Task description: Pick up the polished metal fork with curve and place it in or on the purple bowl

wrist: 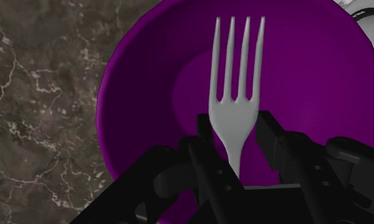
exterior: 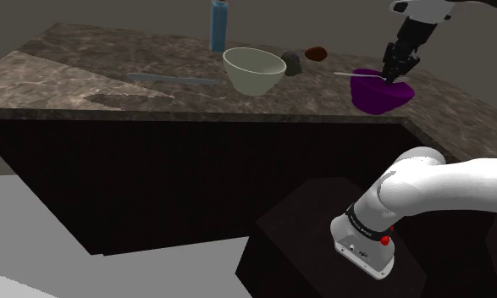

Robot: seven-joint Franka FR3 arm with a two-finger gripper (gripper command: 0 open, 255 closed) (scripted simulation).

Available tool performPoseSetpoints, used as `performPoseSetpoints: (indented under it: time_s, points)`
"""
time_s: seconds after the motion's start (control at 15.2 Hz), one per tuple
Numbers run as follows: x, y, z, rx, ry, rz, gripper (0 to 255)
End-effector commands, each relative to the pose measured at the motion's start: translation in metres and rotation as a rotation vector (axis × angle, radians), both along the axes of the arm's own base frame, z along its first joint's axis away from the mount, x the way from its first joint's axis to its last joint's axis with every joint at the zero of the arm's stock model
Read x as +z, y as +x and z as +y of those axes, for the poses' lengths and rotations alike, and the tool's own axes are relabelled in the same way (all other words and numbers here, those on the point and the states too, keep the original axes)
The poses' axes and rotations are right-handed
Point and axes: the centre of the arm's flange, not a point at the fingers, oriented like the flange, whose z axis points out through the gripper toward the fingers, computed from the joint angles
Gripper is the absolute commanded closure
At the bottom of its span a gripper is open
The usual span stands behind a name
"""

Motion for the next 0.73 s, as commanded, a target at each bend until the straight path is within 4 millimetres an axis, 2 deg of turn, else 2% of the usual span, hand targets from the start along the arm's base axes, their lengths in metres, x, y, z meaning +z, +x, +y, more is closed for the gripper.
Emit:
performPoseSetpoints:
  time_s: [0.0,0.07,0.13,0.46,0.66]
  points:
    - [0.0,0.0,0.0,0.0,0.0,0.0,255]
    - [0.0,0.0,0.0,0.0,0.0,0.0,255]
    - [0.0,0.0,0.0,0.0,0.0,0.0,0]
    - [0.0,0.0,0.0,0.0,0.0,0.0,0]
    - [0.039,0.001,0.002,0.0,0.0,0.0,0]
